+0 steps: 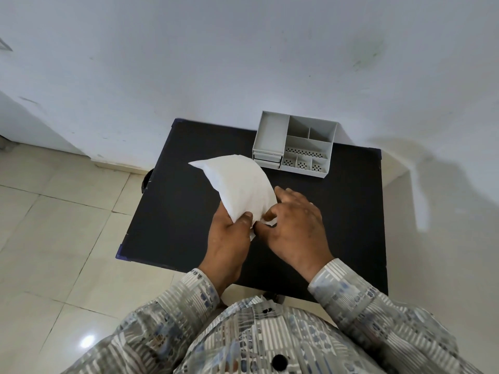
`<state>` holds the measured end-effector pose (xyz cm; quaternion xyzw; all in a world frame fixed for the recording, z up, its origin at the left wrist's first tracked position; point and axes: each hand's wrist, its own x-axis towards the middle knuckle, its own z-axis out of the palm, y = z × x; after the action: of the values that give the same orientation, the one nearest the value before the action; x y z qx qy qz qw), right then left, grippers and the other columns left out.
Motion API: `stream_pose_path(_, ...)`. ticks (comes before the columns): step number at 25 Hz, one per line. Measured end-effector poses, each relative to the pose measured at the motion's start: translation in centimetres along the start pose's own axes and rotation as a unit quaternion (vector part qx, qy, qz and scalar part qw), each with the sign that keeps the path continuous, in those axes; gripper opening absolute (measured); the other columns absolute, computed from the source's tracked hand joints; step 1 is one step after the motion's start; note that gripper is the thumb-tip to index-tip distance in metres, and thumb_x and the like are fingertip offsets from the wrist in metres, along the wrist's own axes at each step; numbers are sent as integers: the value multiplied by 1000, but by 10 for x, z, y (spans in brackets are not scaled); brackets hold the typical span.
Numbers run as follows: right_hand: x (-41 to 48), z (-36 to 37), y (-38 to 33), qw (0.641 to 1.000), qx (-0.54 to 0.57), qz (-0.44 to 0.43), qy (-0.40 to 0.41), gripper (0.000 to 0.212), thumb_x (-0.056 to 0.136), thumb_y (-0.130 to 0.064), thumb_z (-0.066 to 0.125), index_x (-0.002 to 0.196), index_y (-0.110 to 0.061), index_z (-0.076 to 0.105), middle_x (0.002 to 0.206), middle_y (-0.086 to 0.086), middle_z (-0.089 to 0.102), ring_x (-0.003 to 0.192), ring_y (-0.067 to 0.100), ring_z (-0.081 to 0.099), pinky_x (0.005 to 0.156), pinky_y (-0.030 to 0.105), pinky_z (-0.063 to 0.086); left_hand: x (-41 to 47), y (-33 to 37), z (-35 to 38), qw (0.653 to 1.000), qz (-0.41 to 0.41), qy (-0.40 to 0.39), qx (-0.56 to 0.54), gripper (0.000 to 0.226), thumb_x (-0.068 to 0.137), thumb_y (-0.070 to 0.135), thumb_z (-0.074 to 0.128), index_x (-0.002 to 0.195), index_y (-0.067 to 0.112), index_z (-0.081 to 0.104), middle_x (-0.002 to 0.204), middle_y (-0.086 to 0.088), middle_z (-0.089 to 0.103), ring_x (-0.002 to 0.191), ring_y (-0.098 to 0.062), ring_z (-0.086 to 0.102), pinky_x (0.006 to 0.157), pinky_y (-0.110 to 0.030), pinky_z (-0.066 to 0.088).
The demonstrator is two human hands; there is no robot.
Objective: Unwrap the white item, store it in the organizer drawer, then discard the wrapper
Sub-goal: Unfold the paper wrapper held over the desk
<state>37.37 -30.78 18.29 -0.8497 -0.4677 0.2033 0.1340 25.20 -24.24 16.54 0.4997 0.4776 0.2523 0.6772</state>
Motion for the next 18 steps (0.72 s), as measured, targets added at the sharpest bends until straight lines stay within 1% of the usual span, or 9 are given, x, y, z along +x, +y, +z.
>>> stream_pose_path(2,0,2,-1,1000,-6,7,-13,40,88,-58,69,101,-23,81,166,-2,45,156,22,33,123,59,30,-1,-6,1,1000,-4,5,7,53,104,-2,49,148,27,57,134,3,74,124,-19,70,99,-48,62)
stream_pose_path(5,1,6,4,999,-33,6,-26,33,91,-51,70,107,-25,81,167,-3,43,157,23,31,124,61,27,-2,-7,1,1000,-8,18,0,53,105,-1,49,150,26,55,139,3,71,129,-20,68,104,-48,59)
stream_pose_path(8,0,7,11,999,16,11,-33,29,93,-48,68,106,-26,81,167,0,43,156,24,33,123,60,31,2,-6,-1,999,15,25,12,51,105,8,53,151,29,53,142,6,68,133,-18,64,111,-50,54)
stream_pose_path(9,-2,6,12,999,29,8,-20,29,92,-46,67,105,-24,81,167,1,43,155,24,35,122,60,33,4,-5,-1,1000,14,27,8,50,104,11,53,151,29,54,142,5,69,133,-20,64,112,-51,53)
stream_pose_path(11,-7,2,14,998,48,-3,39,29,92,-47,64,100,-23,80,168,1,41,155,23,36,121,59,35,7,-3,-3,999,6,32,-5,46,105,14,52,148,29,56,140,3,70,132,-22,65,112,-53,53)
stream_pose_path(13,-10,-5,10,995,60,-5,83,33,91,-54,62,97,-26,79,170,-1,37,156,21,33,123,60,32,9,-5,-4,999,3,34,-15,43,108,12,51,147,28,56,139,1,71,132,-25,65,111,-54,53)
stream_pose_path(15,-7,-8,4,995,51,-3,82,38,89,-61,63,98,-28,79,171,-2,35,157,20,31,124,60,30,7,-6,-2,999,1,25,-23,41,109,10,49,146,26,57,137,0,72,129,-26,68,108,-55,56)
stream_pose_path(16,-5,-7,1,997,48,0,68,38,88,-62,65,98,-28,80,171,-2,35,157,21,32,124,60,30,5,-6,-1,1000,1,21,-21,40,109,10,49,144,26,58,135,0,73,127,-25,69,107,-54,57)
stream_pose_path(18,2,-3,-1,996,71,18,41,34,87,-56,68,93,-25,81,170,-1,38,155,21,35,122,58,33,1,-7,1,1000,12,19,-4,40,109,9,50,143,27,60,133,4,74,125,-19,70,107,-50,57)
